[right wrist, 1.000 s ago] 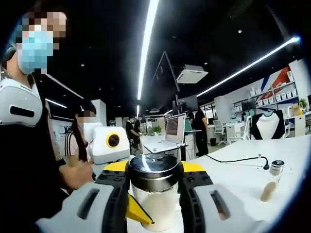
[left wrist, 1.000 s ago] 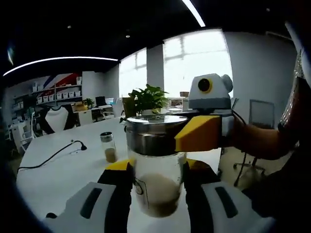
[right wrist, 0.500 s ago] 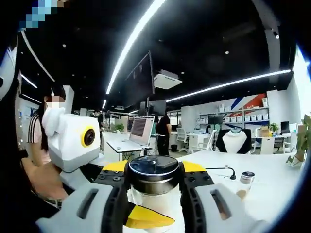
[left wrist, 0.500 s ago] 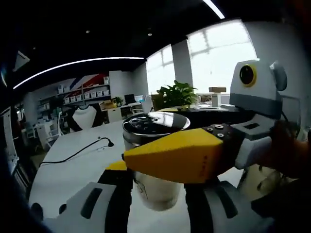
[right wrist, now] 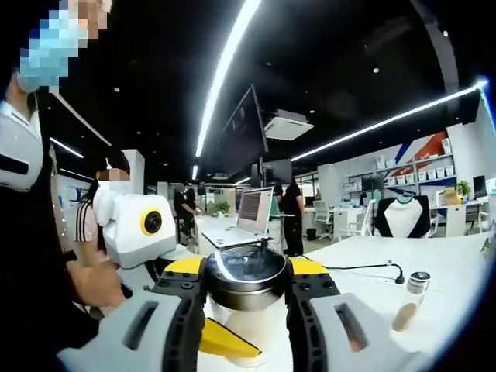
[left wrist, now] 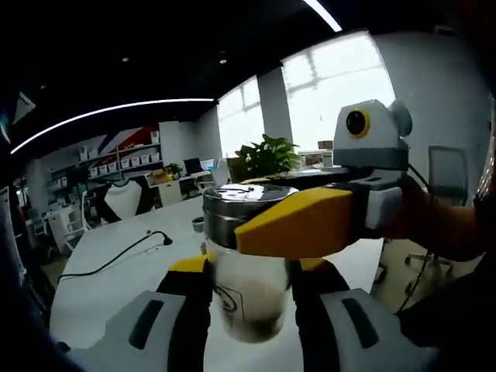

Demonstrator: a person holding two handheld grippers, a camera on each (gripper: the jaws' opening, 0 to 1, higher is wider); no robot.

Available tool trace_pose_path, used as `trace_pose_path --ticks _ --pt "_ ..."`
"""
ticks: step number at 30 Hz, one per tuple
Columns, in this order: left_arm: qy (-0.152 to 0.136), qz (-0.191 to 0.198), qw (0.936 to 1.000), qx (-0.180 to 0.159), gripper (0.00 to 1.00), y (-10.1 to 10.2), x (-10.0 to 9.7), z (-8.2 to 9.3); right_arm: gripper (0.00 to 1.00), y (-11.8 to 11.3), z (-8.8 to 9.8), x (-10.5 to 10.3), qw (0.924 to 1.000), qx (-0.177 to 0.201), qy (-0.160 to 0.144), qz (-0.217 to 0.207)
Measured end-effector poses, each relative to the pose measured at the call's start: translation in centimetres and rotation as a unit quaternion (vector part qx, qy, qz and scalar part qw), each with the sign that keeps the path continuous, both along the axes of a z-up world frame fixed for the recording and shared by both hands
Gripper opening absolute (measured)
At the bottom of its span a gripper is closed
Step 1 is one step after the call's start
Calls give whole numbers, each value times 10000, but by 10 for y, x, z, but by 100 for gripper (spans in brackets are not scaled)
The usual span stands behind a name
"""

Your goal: Rotate the seasoning bottle until the label or dispensing opening points toward the visible target arrow and the bottle remains upright within the marked orientation range

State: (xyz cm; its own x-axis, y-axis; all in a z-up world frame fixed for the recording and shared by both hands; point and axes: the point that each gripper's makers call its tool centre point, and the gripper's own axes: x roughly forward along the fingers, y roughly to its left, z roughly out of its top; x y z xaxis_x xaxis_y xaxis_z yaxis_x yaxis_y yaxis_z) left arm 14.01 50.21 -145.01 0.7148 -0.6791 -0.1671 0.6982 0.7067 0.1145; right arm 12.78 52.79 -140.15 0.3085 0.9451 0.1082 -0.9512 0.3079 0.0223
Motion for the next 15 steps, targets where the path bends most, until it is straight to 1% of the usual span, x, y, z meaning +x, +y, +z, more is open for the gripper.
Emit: trace_pose_path --ticks 1,2,3,6,7,9,11,12,14,15 --pt "44 -130 9999 -70 43 -2 -2 1 36 -1 1 -2 9999 -9 -16 106" --pt "105 -280 9994 -181 43 -4 -5 2 36 0 2 -6 9995 -5 -55 324" --pt "122 -381 9990 -203 43 -6 -7 2 36 -1 2 -8 9991 1 -43 430" --pt "234 -787 9956 -459 43 -11 -12 6 36 -7 6 -10 9971 116 26 749" --pt "270 -872 9947 -480 43 -12 -13 6 36 -9 6 -10 9967 117 37 808" --pt "240 -869 9949 -443 42 -12 -13 6 36 -11 5 -10 9961 127 42 875" --pt "113 -746 9967 -309 42 -13 -11 6 36 -11 5 -12 9959 179 54 884" --pt "117 -704 9969 -327 42 -14 -10 7 37 -11 5 -12 9961 225 61 856" --pt "179 -539 9974 -437 42 -13 -8 7 37 -12 7 -9 9970 329 86 701" --pt "175 -307 9987 -377 42 -10 -3 5 37 -12 6 -5 9984 302 16 475"
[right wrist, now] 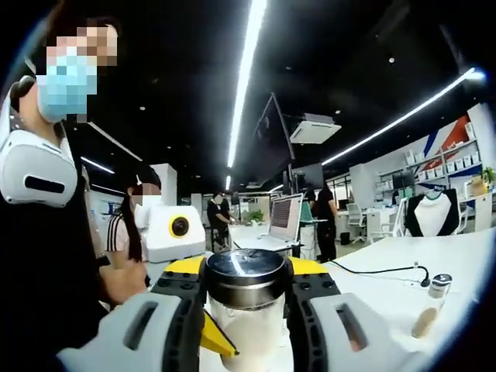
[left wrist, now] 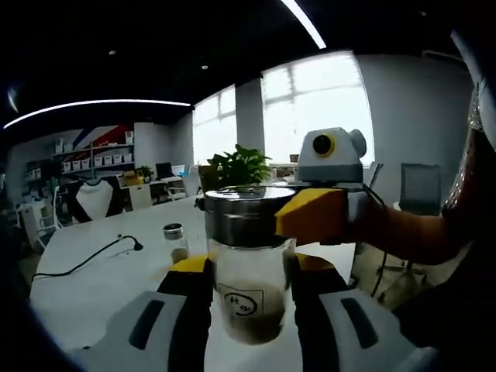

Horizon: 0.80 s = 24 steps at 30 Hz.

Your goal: Rotate the seasoning bottle until the label or dispensing opening points toward the visible target arrow and the bottle remains upright within the marked orientation range

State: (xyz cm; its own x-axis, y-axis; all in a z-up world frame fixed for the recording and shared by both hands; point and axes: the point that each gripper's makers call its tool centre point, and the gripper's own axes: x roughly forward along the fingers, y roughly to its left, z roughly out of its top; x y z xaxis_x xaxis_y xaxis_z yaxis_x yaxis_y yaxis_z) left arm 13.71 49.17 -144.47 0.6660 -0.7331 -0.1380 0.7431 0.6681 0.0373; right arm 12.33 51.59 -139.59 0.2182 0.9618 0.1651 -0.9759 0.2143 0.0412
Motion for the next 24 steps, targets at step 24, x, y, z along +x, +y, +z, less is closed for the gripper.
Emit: trace_pose_path --ticks 24 --pt "-230 487 9981 305 42 13 5 -1 35 12 -2 2 9978 -251 -241 -566"
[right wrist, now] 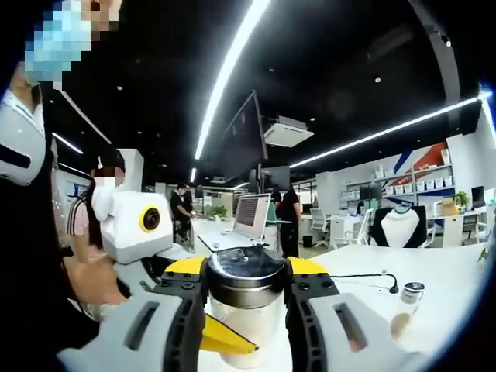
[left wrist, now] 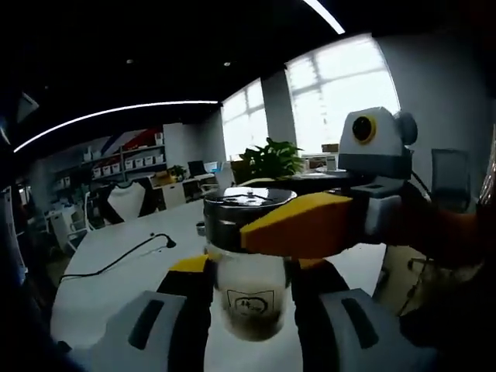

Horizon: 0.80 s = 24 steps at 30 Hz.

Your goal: Rotate the seasoning bottle until the label or dispensing opening points toward the visible target arrow and the bottle remains upright within the marked orientation range

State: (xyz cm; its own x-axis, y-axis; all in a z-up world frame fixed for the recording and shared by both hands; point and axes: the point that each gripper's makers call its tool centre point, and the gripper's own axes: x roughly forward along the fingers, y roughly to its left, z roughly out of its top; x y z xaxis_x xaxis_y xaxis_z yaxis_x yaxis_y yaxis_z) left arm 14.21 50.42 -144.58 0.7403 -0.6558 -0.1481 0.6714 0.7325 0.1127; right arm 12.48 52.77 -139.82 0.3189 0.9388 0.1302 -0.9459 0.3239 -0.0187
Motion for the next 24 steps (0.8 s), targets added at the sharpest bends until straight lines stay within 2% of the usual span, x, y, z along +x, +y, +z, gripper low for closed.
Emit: trace_pose_path --ticks 3,6,8,10,12,18,22,24 --pt "-77 -289 9995 124 43 -6 -7 1 35 -4 1 -11 9987 11 -28 516" --pt "-102 -206 9995 199 42 -7 -5 -1 36 -6 -1 -8 9986 18 14 533" --pt "-55 16 9996 274 42 -5 1 -7 36 -3 -8 -7 9989 -89 16 450" --pt "134 259 9993 253 42 -1 6 -17 36 -1 -18 -2 9993 -328 45 175" --pt "147 479 9981 357 42 5 11 -25 36 2 -26 2 9990 -436 88 -82" --pt "107 841 9947 588 42 11 18 -36 37 10 -36 12 9959 -428 444 -663" --pt "128 809 9951 545 42 15 20 -39 36 12 -38 16 9957 -492 394 -683" --pt "105 770 9956 529 42 17 18 -41 36 12 -41 17 9962 -527 444 -527"
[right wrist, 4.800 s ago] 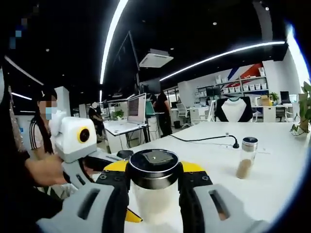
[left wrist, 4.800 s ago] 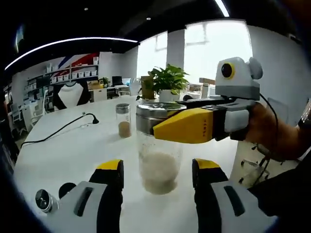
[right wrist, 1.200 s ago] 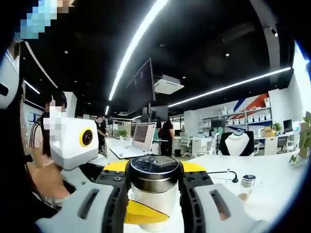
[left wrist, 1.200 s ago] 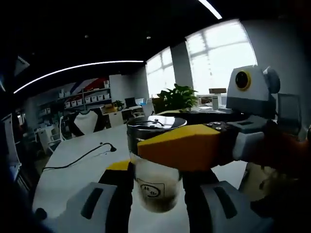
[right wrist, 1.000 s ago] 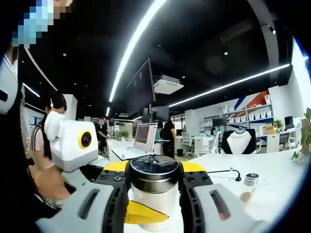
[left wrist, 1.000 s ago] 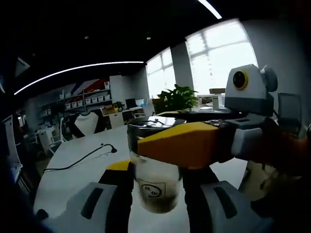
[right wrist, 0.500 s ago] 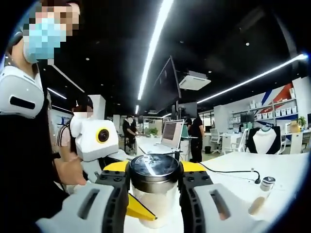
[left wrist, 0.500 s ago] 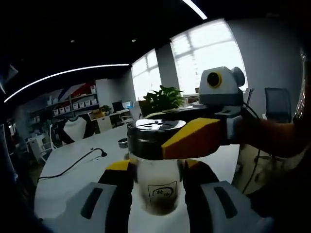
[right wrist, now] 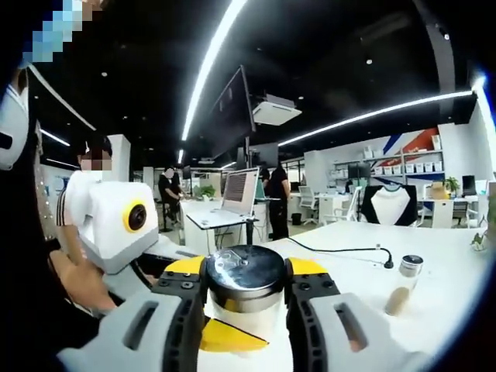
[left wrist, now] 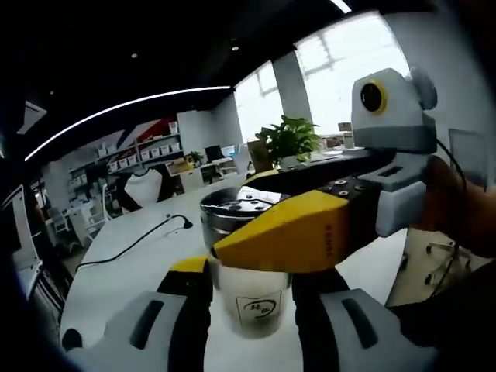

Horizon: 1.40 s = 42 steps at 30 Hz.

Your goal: Rotate the seasoning bottle until the label or dispensing opening points toward the visible target arrow and the bottle remains upright within the marked orientation range

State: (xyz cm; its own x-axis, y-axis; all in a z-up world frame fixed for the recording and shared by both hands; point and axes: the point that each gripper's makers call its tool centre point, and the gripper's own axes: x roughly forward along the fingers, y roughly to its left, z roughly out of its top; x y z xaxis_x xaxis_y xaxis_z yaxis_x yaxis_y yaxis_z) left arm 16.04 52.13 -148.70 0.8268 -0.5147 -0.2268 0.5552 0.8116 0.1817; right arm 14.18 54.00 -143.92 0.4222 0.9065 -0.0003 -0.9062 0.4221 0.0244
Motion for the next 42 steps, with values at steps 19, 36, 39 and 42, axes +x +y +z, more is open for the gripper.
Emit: trace_pose_path --ticks 19,36,39,42 --pt "202 90 9998 -25 43 62 -21 -28 35 32 -60 36 9961 -278 451 710" --pt "247 681 9972 167 54 104 -15 -30 36 53 -91 68 9917 -408 454 1130" --pt "257 705 9970 202 53 106 -14 -30 36 54 -92 68 9908 -447 379 1217" --pt "292 724 9967 226 52 108 -11 -30 36 55 -91 68 9903 -474 275 1274"
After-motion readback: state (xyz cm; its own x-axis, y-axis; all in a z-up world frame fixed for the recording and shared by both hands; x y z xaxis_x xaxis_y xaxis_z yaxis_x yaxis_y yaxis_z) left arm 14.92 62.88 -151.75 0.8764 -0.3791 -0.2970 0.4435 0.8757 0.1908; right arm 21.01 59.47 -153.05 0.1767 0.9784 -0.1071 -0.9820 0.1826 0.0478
